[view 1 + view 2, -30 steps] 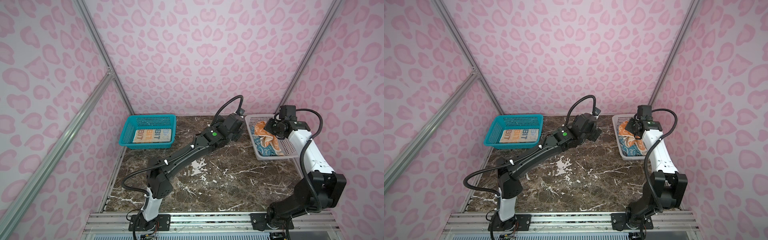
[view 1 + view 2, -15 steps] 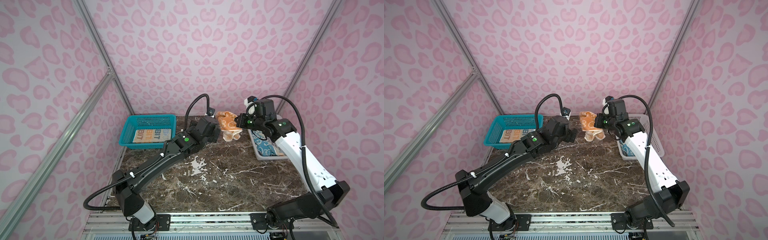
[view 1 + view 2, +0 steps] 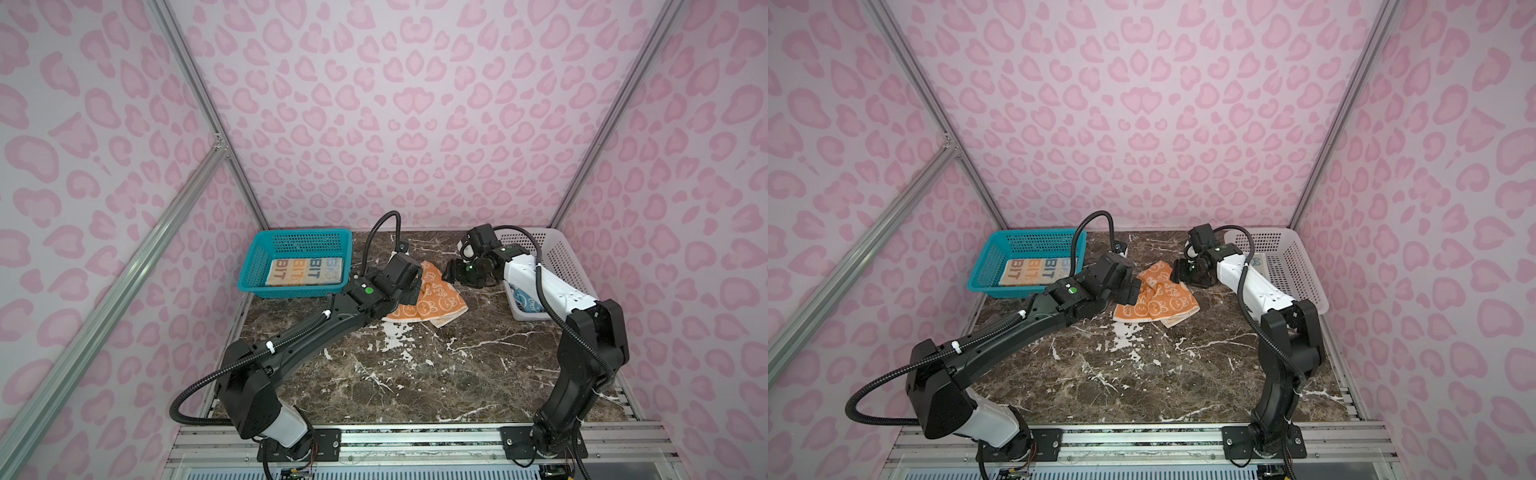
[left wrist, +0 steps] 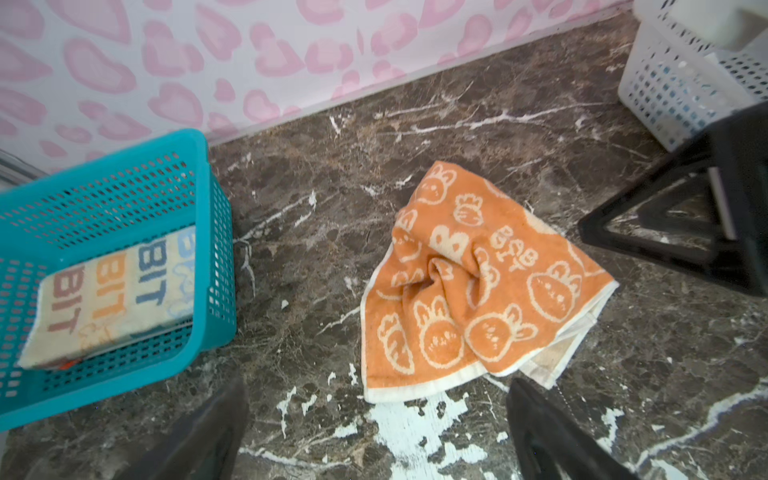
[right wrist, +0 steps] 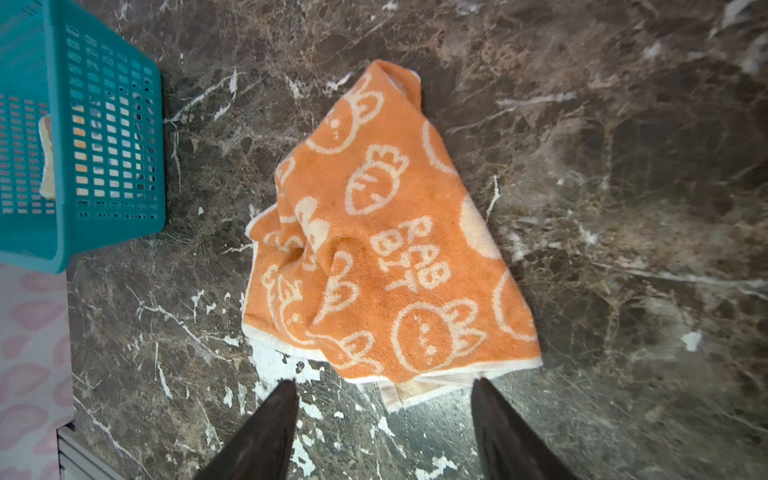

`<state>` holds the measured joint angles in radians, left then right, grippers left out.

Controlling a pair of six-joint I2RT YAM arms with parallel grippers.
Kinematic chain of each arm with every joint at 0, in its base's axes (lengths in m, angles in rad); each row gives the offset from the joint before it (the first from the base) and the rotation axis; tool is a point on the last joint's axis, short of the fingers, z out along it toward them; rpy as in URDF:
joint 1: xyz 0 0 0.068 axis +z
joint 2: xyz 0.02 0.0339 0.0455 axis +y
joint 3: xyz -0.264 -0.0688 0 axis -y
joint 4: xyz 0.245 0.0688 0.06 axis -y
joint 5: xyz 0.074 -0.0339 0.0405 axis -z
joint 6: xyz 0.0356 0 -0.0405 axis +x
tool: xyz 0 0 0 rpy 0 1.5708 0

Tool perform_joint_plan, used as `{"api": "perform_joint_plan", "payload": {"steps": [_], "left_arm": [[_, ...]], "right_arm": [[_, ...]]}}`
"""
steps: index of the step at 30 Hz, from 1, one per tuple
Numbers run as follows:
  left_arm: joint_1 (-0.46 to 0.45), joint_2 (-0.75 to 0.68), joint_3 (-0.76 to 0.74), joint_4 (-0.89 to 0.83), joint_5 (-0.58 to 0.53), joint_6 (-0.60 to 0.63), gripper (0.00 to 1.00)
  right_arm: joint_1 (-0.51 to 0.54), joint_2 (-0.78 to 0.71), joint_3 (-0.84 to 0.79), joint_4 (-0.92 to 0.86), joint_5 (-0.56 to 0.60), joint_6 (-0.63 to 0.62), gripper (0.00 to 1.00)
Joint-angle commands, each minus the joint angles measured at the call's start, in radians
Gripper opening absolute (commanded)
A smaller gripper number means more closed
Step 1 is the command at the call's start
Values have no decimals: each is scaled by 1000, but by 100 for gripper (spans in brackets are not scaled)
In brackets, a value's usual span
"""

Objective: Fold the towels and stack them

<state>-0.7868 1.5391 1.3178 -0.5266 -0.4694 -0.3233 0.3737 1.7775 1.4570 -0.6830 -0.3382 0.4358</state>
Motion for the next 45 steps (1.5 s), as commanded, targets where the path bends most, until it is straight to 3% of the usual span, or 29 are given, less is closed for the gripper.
{"api": "perform_joint_plan", "payload": {"steps": [1,8,12,20,26,32,45], "left_arm": [[43,-18,-60,-6,94,-86,98],[102,9,-131,-17,240,-152,98],[129,52,-139,-6,340,-216,98],[196,177,-112,135,580,-454,98],[204,321,-31,131,637,-612,98],[217,358,-75,141,620,-708,98],[236,380,-175,141,609,-726,98]], "right_arm": [[44,-14,-58,-2,-27,-57,71],[161,7,-208,126,-113,-9,71],[201,70,-198,147,-79,17,71],[276,91,-170,157,190,86,71],[311,91,-181,175,357,151,72],[315,119,-193,212,390,173,75],[259,197,-136,172,431,174,78]]}}
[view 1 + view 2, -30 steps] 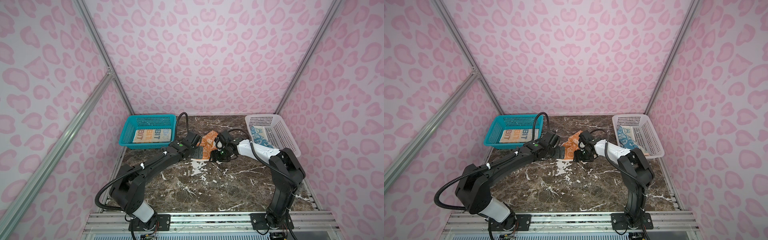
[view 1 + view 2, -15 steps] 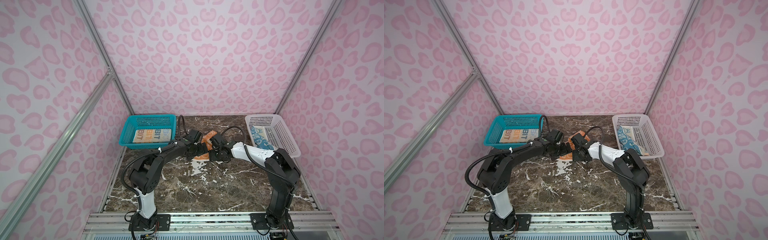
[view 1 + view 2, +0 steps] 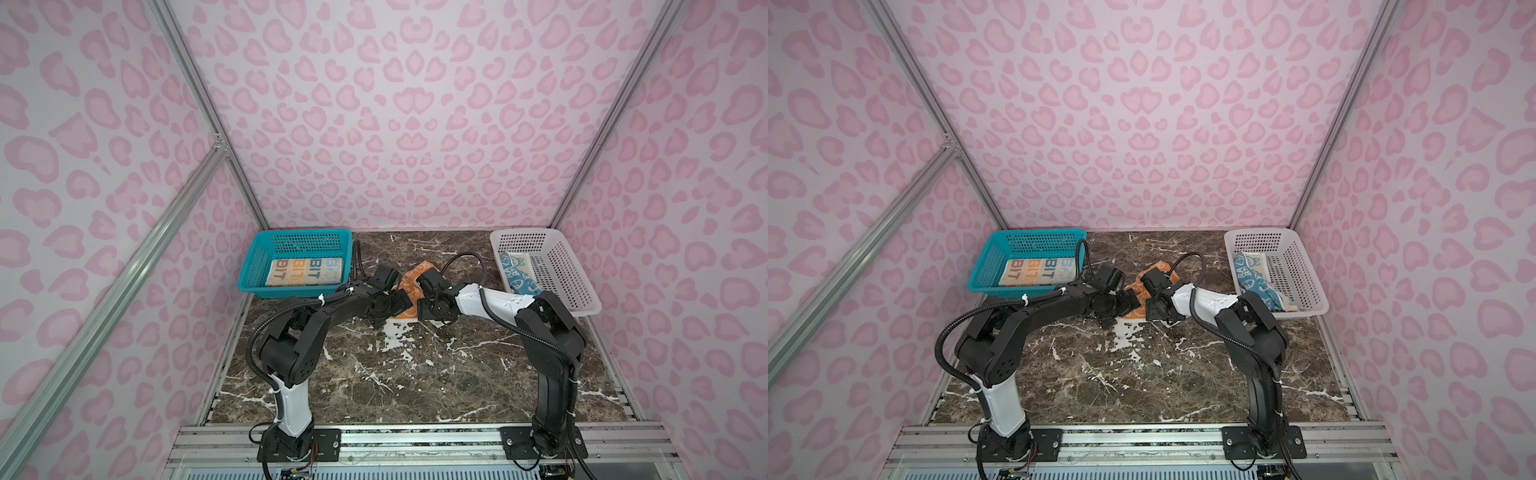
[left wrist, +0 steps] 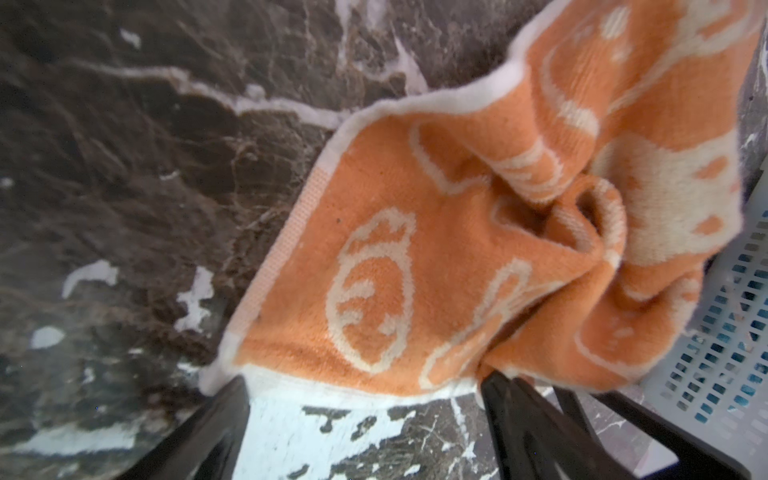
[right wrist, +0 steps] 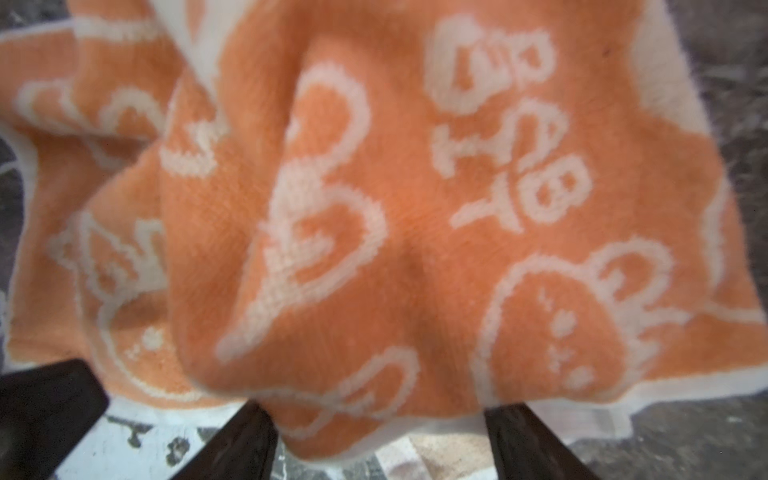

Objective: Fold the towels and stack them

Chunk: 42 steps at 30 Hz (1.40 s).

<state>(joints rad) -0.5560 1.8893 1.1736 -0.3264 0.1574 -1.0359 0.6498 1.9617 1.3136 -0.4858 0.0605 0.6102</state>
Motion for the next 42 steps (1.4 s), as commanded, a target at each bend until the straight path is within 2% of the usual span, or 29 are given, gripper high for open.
{"api": "perform_joint_plan", "payload": {"steps": [1,7,14,17,20,26,32,42], "left_arm": [[7,30,-37,-60,-19,-11,98],[11,35,-54,-67,-25,1,98],[11,45,-75,-69,-32,16,98],[11,39,-84,-66,-29,21,98],[11,31,-75,-61,-19,38,98],[11,22,-25,-62,4,89,98],[11,35,-4,-65,23,99,98],[10,35,-30,-61,27,107,98]], "right_arm": [[-31,10,8,-25,29,-6,78],[-144,-10,31,-68,38,-63,78],[-311,-18,89,-117,10,-152,78],[-346,-34,110,-135,-21,-178,78],[-338,-105,79,-121,-46,-202,78],[-286,-187,-62,-47,-205,-208,72],[-256,-162,-169,42,-300,-187,60],[-267,-84,-160,77,-345,-179,42]]}}
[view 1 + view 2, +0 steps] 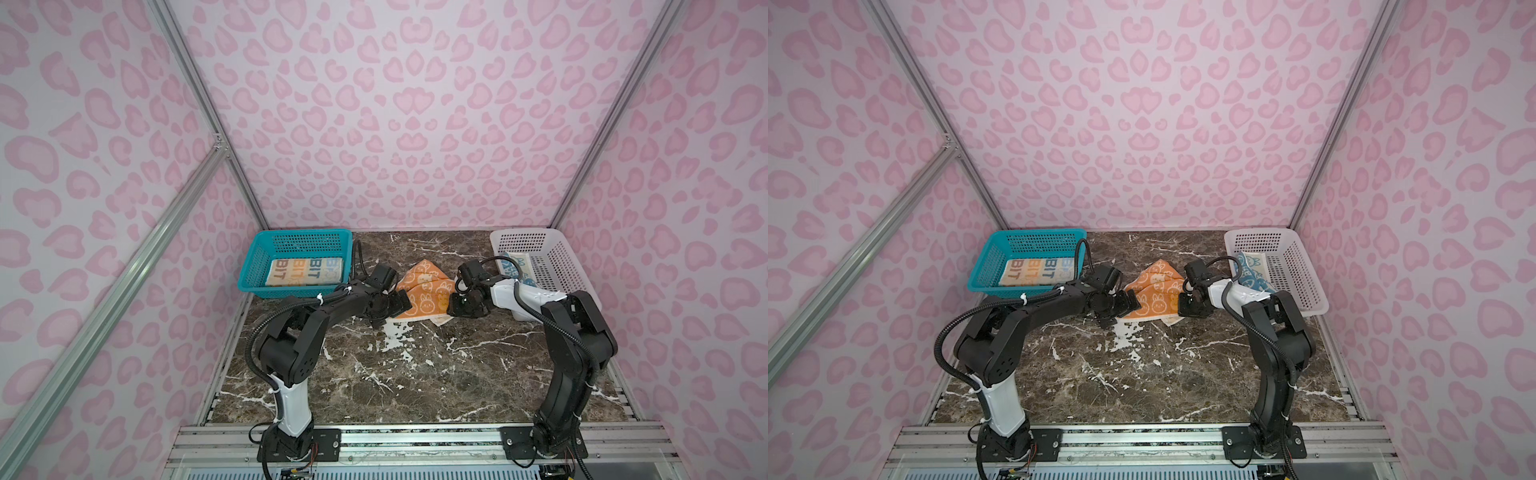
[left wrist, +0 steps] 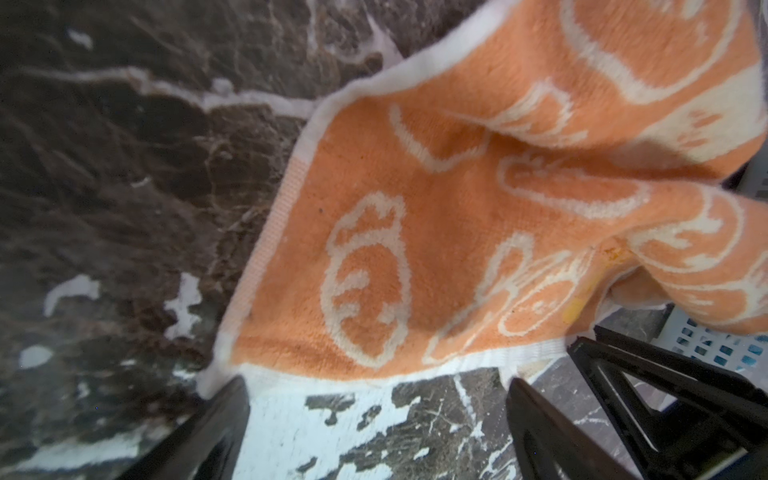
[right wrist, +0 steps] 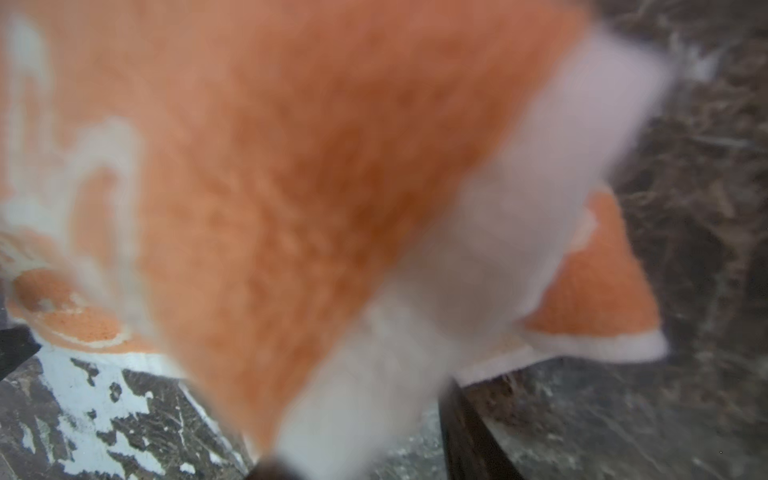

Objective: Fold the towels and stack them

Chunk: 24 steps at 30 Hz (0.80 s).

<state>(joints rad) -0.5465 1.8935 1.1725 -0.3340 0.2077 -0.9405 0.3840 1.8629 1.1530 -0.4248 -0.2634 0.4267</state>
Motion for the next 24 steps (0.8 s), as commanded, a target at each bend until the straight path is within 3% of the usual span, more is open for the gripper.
{"api": "perform_joint_plan", "payload": {"steps": [1,9,24], "left_arm": [[0,30,-31,-53,-24,10,98],[-3,37,-29,-50,-22,13,98],[-14,48,-34,-45,-24,14,98]], "right_arm": [[0,16,-1,19,-24,6,41],[-3,6,-15,22,-19,20,30],[15,-12,-1,-39,46,-7,22]]}}
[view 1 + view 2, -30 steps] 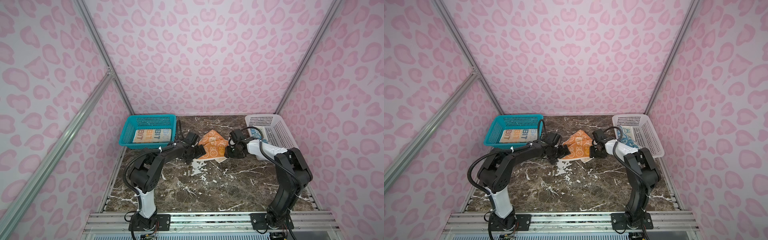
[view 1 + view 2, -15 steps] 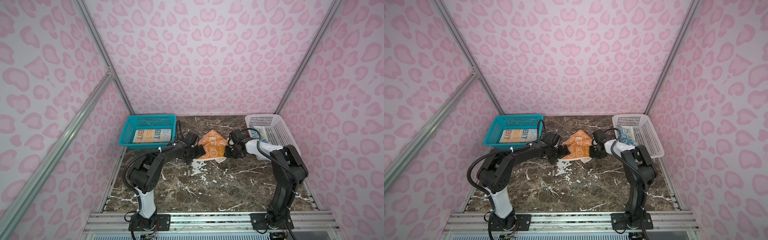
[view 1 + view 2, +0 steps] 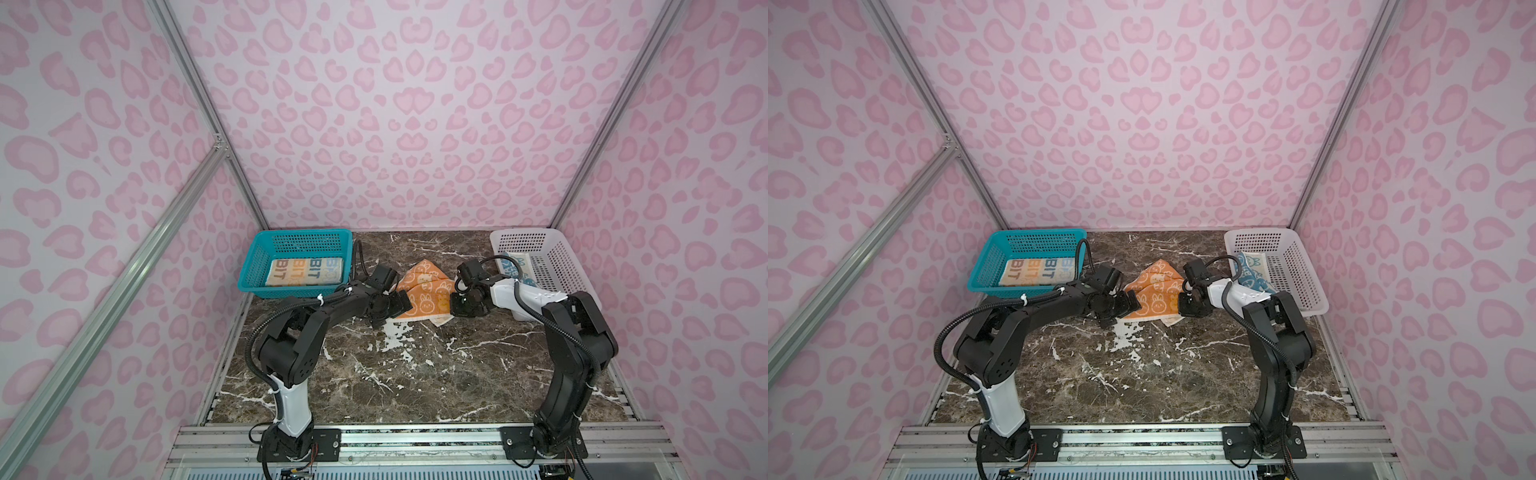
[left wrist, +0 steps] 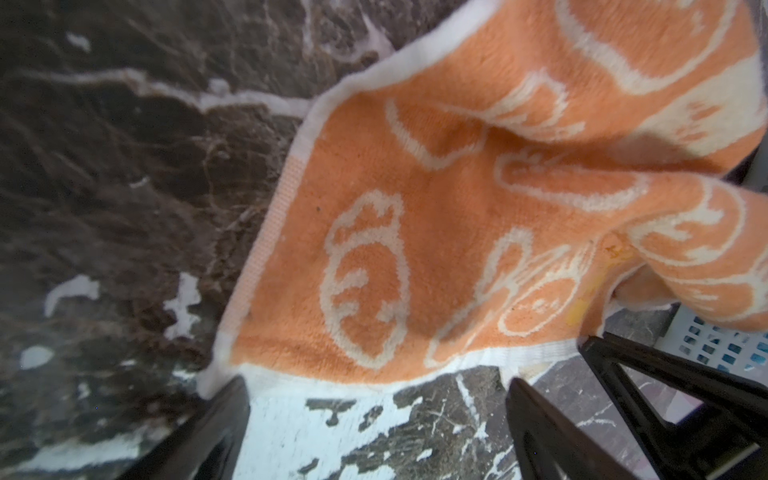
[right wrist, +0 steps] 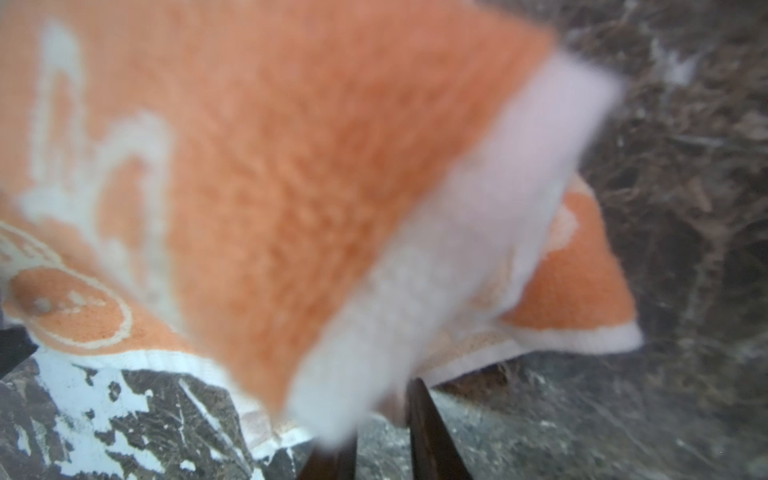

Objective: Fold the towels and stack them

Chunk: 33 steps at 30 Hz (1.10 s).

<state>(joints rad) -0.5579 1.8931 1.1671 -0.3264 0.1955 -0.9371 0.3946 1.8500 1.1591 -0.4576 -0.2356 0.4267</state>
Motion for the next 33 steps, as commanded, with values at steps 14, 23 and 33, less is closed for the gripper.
{"api": "perform_joint_plan", "payload": {"steps": [14,23,33], "left_arm": [[-8,44,-32,-53,-14,11,98],[-2,20,5,-122,-70,80,100],[-2,-12,81,-302,-191,267,88]], "right_arm": [[5,28,-15,39,-11,23,18],[3,-27,7,-5,10,14,0],[3,-93,8,-38,9,3,0]]}}
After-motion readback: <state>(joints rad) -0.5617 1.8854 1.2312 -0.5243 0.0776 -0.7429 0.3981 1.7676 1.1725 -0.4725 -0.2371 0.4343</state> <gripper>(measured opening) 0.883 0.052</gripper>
